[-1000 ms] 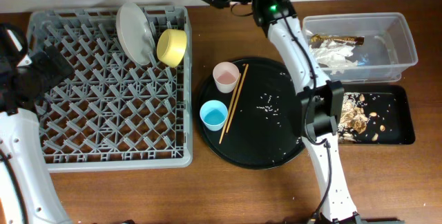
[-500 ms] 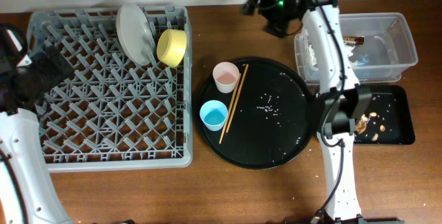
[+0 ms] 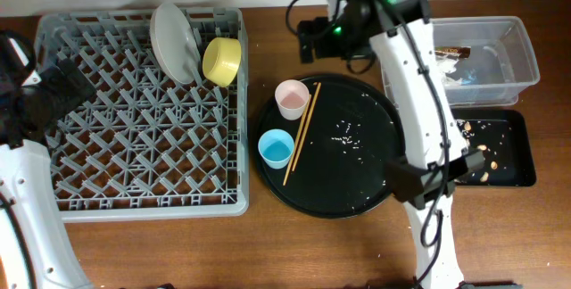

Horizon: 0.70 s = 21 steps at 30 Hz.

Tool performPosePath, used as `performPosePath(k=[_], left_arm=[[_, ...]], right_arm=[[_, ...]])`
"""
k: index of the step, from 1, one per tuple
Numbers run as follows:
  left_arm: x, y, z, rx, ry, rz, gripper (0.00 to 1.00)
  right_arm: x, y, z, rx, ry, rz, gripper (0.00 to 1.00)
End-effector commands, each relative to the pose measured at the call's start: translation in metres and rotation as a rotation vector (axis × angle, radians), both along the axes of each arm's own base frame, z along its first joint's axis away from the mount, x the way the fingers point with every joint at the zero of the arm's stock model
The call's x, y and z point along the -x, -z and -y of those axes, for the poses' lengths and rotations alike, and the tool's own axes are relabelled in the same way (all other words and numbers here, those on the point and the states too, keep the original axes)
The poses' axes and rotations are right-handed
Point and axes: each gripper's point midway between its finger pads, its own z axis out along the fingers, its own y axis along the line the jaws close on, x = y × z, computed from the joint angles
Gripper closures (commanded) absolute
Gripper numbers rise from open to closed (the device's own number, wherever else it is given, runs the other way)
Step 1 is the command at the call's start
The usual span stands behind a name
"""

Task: Sort waste into correct bins and load items into the dishwasher rack

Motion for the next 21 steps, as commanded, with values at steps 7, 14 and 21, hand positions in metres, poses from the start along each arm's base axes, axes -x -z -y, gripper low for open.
performPosePath(k=[7, 14, 21], left_arm=[[0.001, -0.007, -0.003, -0.007, -0.013, 0.019, 0.01], [0.001, -0.007, -0.003, -0.007, -0.013, 0.019, 0.0], [-0.001, -0.007, 0.003, 0.018, 0.01, 0.03, 0.01]], right_arm=[[0.112, -0.075, 0.062, 0.091, 0.153, 0.077, 0.01], [0.072, -0.029, 0.061, 0.136, 0.283, 0.084, 0.01], [0.008, 0.055, -0.002, -0.001, 0.208, -0.004, 0.1]])
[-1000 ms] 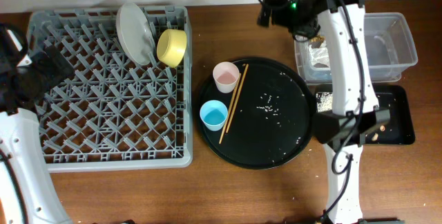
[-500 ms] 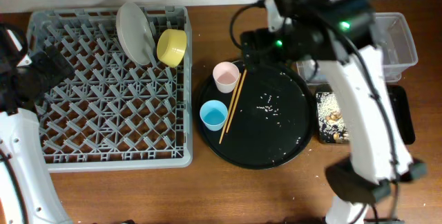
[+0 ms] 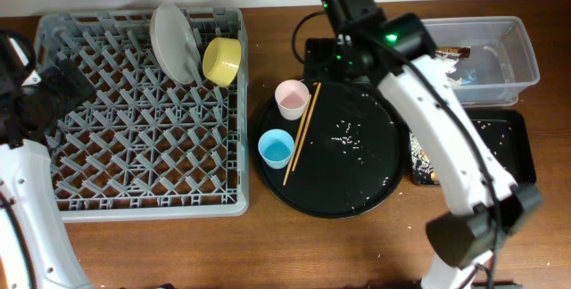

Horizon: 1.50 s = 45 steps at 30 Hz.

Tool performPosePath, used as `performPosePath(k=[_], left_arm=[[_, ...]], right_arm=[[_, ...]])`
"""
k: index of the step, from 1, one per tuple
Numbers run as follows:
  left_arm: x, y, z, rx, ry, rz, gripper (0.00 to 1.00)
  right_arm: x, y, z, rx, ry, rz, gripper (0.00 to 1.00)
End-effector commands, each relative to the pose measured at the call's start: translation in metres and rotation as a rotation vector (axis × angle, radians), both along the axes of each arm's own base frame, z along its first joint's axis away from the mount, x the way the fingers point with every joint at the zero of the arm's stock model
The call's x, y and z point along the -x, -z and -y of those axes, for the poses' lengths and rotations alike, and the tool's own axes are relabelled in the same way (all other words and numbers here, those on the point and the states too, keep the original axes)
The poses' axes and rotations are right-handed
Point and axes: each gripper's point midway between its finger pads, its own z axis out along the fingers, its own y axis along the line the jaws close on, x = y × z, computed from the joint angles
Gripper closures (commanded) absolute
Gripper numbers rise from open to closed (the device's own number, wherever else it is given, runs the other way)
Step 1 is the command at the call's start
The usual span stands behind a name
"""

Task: Sort waste into correct bins and load items into the dishwasher rack

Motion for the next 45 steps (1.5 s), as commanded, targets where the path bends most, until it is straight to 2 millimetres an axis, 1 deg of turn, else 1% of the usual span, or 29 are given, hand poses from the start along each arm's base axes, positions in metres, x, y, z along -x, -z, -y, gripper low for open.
performPosePath(k=[1, 3, 4, 5, 6, 7, 8, 9, 11, 12, 13, 14, 16, 18, 22, 26, 27, 29, 33, 35, 42, 45], left_arm=[[-0.002, -0.007, 0.007, 0.034, 0.024, 0.035, 0.0], [-0.009, -0.007, 0.018, 0.086, 0.074, 0.059, 0.01], [-0.013, -0.006, 0.026, 0.123, 0.107, 0.07, 0.01], [-0.015, -0.004, 0.027, 0.165, 0.075, 0.082, 0.21], [-0.014, -0.002, 0.029, 0.23, 0.004, 0.092, 0.25], [-0.014, -0.001, 0.032, 0.257, -0.012, 0.095, 0.24], [-0.02, -0.004, 0.041, 0.268, 0.021, 0.111, 0.06], [-0.025, -0.006, 0.052, 0.282, 0.057, 0.122, 0.01], [-0.031, -0.006, 0.078, 0.297, 0.158, 0.115, 0.01], [-0.036, -0.007, 0.094, 0.297, 0.2, 0.115, 0.01], [-0.04, -0.007, 0.102, 0.296, 0.223, 0.119, 0.01], [-0.043, -0.009, 0.109, 0.294, 0.245, 0.127, 0.01], [-0.045, -0.01, 0.117, 0.293, 0.264, 0.13, 0.01], [-0.045, -0.01, 0.117, 0.333, 0.218, 0.138, 0.01], [-0.047, -0.012, 0.117, 0.33, 0.219, 0.147, 0.01], [-0.047, -0.012, 0.116, 0.296, 0.257, 0.145, 0.01], [-0.048, -0.012, 0.116, 0.29, 0.264, 0.141, 0.01], [-0.049, -0.01, 0.116, 0.292, 0.264, 0.137, 0.01], [-0.051, -0.005, 0.116, 0.296, 0.262, 0.124, 0.01], [-0.052, -0.003, 0.116, 0.297, 0.261, 0.121, 0.01], [-0.054, 0.001, 0.118, 0.301, 0.265, 0.109, 0.01], [-0.056, 0.007, 0.117, 0.306, 0.262, 0.096, 0.01]], right_arm=[[-0.012, 0.049, -0.022, -0.045, -0.025, -0.108, 0.13], [-0.017, 0.076, -0.025, -0.031, -0.012, -0.158, 0.18], [-0.016, 0.087, -0.026, -0.029, -0.013, -0.189, 0.22], [-0.016, 0.088, -0.027, -0.032, -0.014, -0.191, 0.24], [-0.018, 0.087, -0.028, -0.036, -0.015, -0.181, 0.23], [-0.019, 0.086, -0.028, -0.037, -0.014, -0.178, 0.21], [-0.02, 0.086, -0.026, -0.038, -0.01, -0.178, 0.21], [-0.023, 0.087, -0.021, -0.039, 0.002, -0.175, 0.21], [-0.032, 0.085, -0.012, -0.039, 0.026, -0.15, 0.26], [-0.036, 0.084, -0.008, -0.041, 0.036, -0.141, 0.31], [-0.038, 0.084, -0.005, -0.041, 0.042, -0.141, 0.34], [-0.039, 0.085, -0.003, -0.042, 0.046, -0.14, 0.39], [-0.04, 0.089, -0.004, -0.043, 0.045, -0.139, 0.44], [-0.034, 0.105, -0.008, -0.036, 0.034, -0.164, 0.46], [-0.026, 0.128, -0.019, -0.043, 0.008, -0.191, 0.46], [-0.023, 0.134, -0.035, -0.05, -0.026, -0.176, 0.47], [-0.022, 0.135, -0.039, -0.049, -0.033, -0.173, 0.5], [-0.021, 0.14, -0.043, -0.051, -0.036, -0.175, 0.59], [-0.02, 0.159, -0.044, -0.04, -0.024, -0.215, 0.66], [-0.019, 0.161, -0.044, -0.044, -0.023, -0.221, 0.69], [-0.015, 0.166, -0.042, -0.031, -0.021, -0.245, 0.7], [-0.011, 0.176, -0.04, -0.018, -0.018, -0.267, 0.7]])
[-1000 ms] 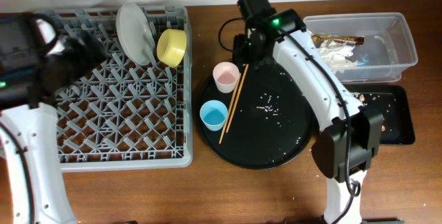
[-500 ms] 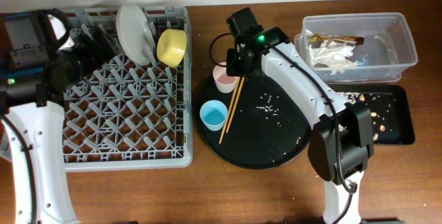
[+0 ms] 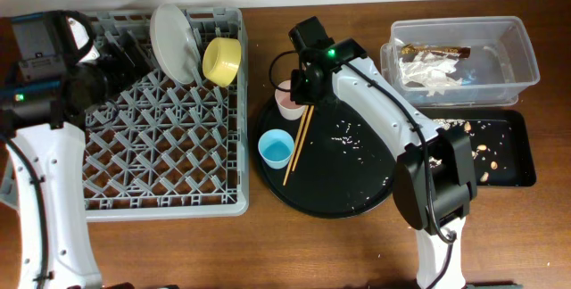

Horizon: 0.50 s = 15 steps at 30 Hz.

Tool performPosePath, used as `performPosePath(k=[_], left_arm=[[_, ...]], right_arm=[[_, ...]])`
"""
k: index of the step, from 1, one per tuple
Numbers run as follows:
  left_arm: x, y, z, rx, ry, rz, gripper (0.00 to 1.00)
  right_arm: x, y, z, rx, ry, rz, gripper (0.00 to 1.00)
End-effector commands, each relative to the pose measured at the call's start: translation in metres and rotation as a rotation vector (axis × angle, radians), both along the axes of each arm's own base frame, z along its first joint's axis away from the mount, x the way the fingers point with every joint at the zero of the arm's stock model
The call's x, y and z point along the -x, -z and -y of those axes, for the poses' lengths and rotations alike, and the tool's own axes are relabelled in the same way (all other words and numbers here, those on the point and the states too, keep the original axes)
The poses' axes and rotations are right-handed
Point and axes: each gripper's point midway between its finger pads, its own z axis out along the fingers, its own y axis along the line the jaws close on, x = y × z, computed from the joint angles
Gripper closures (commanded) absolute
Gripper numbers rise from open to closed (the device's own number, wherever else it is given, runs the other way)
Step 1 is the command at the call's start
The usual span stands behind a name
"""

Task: Sort waste into correct bins and load items into the dishwasher rack
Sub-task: 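Grasp the pink cup with the right gripper and lift it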

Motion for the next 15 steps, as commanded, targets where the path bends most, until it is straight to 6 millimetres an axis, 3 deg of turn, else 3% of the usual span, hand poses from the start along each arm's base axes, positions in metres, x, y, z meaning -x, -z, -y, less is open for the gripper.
performPosePath(k=[1, 2, 5, 7, 9, 11, 14, 15], left_arm=[[-0.006, 0.006, 0.003, -0.003, 0.026, -0.011, 0.01], [-0.006, 0.008, 0.003, -0.002, 0.027, -0.016, 0.01], [-0.011, 0.018, 0.002, 0.004, 0.027, -0.043, 0.01], [-0.014, 0.026, 0.002, 0.008, 0.028, -0.062, 0.01], [-0.015, 0.029, 0.003, 0.014, 0.032, -0.068, 0.01], [-0.015, 0.029, 0.003, 0.015, 0.032, -0.069, 0.01], [-0.015, 0.03, 0.003, 0.015, 0.032, -0.071, 0.01], [-0.015, 0.029, 0.003, 0.015, 0.033, -0.071, 0.01]], right_arm=[[0.008, 0.02, 0.0, 0.02, 0.0, -0.049, 0.71], [0.008, 0.021, 0.0, 0.019, 0.0, -0.048, 0.71], [0.007, 0.021, 0.002, 0.028, 0.004, -0.044, 0.86], [0.006, 0.021, 0.003, 0.032, 0.006, -0.04, 0.86], [0.005, 0.021, 0.002, 0.03, 0.006, -0.035, 0.77], [0.005, 0.023, 0.003, 0.031, 0.006, -0.037, 0.76], [0.008, 0.031, 0.004, 0.035, 0.006, -0.046, 0.77], [0.008, 0.032, 0.004, 0.034, 0.006, -0.045, 0.82]])
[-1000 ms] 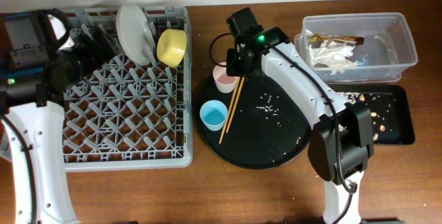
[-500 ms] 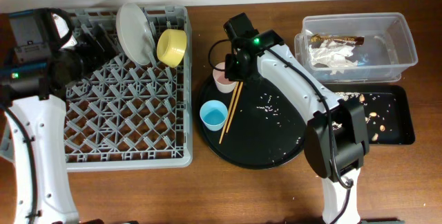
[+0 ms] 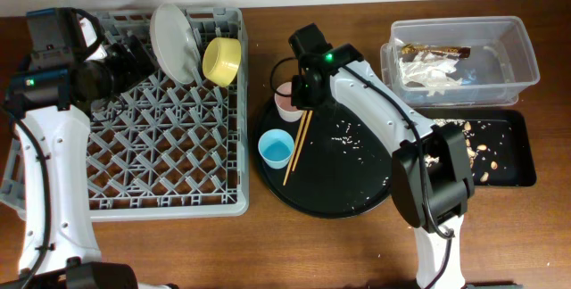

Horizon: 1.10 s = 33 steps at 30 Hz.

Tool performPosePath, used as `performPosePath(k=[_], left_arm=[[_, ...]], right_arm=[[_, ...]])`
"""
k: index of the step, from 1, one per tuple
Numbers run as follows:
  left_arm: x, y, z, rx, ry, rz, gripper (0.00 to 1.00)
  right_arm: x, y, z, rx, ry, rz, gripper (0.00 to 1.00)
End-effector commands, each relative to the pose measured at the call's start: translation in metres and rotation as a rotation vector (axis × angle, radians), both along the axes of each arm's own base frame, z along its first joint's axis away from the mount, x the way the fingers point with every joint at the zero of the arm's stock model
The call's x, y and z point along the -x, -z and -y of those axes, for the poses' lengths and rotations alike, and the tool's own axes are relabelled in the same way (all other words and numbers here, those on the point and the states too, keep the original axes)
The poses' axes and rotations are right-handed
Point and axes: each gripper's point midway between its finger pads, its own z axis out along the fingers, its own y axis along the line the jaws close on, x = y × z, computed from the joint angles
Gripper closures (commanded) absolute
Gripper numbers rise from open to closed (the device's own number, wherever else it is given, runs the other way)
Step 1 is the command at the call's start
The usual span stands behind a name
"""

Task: Sort waste into correct bins and load items into the dishwasher rack
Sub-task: 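Grasp the pink cup with the right gripper and lift it, then hand the pink cup from right gripper to left gripper above the rack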

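On the round black tray (image 3: pixel 357 186) stand a pink cup (image 3: pixel 285 103) and a blue cup (image 3: pixel 276 149), with a pair of wooden chopsticks (image 3: pixel 297 146) and some crumbs (image 3: pixel 346 134). My right gripper (image 3: pixel 301 93) hangs right over the pink cup's right rim; its fingers are hidden under the wrist. The grey dishwasher rack (image 3: pixel 143 146) holds a grey plate (image 3: pixel 174 41) and a yellow bowl (image 3: pixel 222 60) at its back. Over the rack's back left, my left gripper (image 3: pixel 136 53) points at the plate, open and holding nothing.
At the back right a clear plastic bin (image 3: pixel 513 53) holds wrappers. In front of it a black rectangular tray (image 3: pixel 508 160) carries food scraps. Brown table (image 3: pixel 178 253) lies in front of the rack and the round tray.
My left gripper has shifted a little to the right, closer to the grey plate. The right gripper stays at the pink cup. The cups and chopsticks have not moved.
First my right arm was high over the tray's back edge and my left arm lay at the table's far left. Then the right arm was lower above the tray's back. Later the right gripper was at the pink cup and the left over the rack, as now.
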Motion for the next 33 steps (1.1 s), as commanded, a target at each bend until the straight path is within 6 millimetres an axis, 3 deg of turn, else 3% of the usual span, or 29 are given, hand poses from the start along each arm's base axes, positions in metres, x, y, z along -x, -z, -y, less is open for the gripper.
performPosePath(k=[1, 2, 5, 6, 7, 9, 12, 14, 16, 19, 20, 22, 24, 29, 33], left_arm=[[-0.003, -0.001, 0.004, -0.001, 0.029, 0.006, 0.01], [-0.003, 0.0, 0.004, 0.0, 0.029, 0.005, 0.01], [-0.003, 0.0, 0.007, 0.005, 0.037, 0.003, 0.01], [-0.004, 0.0, 0.01, 0.021, 0.05, 0.008, 0.01], [-0.006, -0.003, 0.016, 0.046, 0.071, 0.023, 0.01], [-0.012, -0.018, 0.042, 0.129, 0.214, 0.102, 0.01], [-0.014, -0.043, 0.084, 0.273, 0.477, 0.239, 0.01], [-0.018, -0.049, 0.102, 0.381, 0.581, 0.286, 0.01], [-0.021, -0.046, 0.12, 0.545, 0.695, 0.304, 0.01], [-0.017, -0.056, 0.144, 0.845, 0.97, 0.411, 0.01], [-0.018, -0.05, 0.151, 0.904, 1.019, 0.409, 0.01], [-0.022, -0.032, 0.169, 0.935, 1.042, 0.365, 0.01], [-0.018, -0.026, 0.19, 0.952, 1.082, 0.338, 0.01], [-0.005, -0.029, 0.223, 0.972, 1.153, 0.303, 0.01], [-0.007, -0.029, 0.22, 0.984, 1.132, 0.284, 0.02]], right_arm=[[0.004, 0.012, 0.002, 0.019, 0.004, -0.017, 0.86], [0.003, 0.012, 0.002, 0.018, 0.008, -0.016, 0.96], [-0.003, -0.004, 0.006, -0.003, 0.021, 0.007, 0.96], [-0.008, -0.019, 0.01, -0.031, 0.035, 0.029, 0.96], [-0.016, -0.048, 0.018, -0.087, 0.056, 0.071, 0.96], [-0.028, -0.118, 0.044, -0.268, 0.047, 0.18, 0.96], [-0.024, -0.168, 0.062, -0.501, -0.047, 0.232, 0.96], [-0.016, -0.191, 0.059, -0.683, -0.157, 0.239, 0.96], [-0.003, -0.221, 0.043, -0.867, -0.347, 0.292, 0.96], [0.004, -0.231, 0.022, -0.923, -0.428, 0.303, 0.96], [0.008, -0.232, 0.005, -0.927, -0.474, 0.307, 0.96], [0.012, -0.235, -0.019, -0.93, -0.541, 0.332, 0.96], [0.01, -0.231, -0.034, -0.914, -0.544, 0.333, 0.96], [0.002, -0.218, -0.044, -0.875, -0.504, 0.32, 0.96], [-0.002, -0.215, -0.041, -0.87, -0.494, 0.322, 0.96]])
